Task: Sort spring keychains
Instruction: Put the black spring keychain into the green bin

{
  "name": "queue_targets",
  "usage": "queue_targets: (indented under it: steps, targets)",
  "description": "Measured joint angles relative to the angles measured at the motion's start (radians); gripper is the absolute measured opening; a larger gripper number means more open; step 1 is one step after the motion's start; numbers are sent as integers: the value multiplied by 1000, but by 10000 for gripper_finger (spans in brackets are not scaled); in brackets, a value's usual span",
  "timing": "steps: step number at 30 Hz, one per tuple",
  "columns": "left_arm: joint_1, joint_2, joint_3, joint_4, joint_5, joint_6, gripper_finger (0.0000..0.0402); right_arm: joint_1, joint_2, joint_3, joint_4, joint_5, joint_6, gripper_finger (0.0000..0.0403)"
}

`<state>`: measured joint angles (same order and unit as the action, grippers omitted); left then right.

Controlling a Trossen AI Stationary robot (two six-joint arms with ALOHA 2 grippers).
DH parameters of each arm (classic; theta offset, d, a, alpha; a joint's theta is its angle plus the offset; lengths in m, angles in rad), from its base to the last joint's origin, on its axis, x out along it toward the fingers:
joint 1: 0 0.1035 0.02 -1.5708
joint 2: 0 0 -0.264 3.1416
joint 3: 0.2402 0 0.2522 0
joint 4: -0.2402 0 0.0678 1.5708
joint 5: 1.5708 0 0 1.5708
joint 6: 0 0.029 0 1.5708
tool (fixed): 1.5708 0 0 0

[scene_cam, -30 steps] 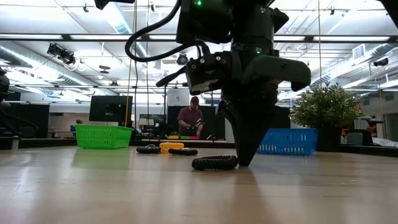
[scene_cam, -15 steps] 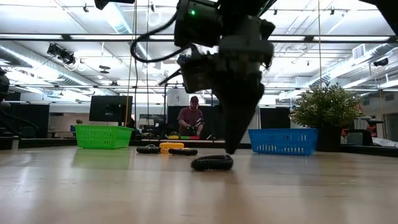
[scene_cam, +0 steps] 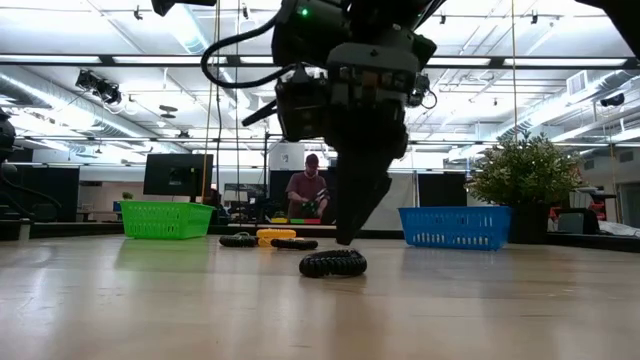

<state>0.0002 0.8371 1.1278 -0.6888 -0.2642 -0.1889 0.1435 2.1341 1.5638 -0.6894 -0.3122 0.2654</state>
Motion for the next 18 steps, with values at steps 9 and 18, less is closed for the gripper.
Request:
queue_targets:
  steps: [9,18]
  targets:
    - [0,0,0,-1,0,2,199,24,13,-36,50,11,23,189]
    - [0,0,0,0,-4,15,199,36,10,-54,77,50,35,152]
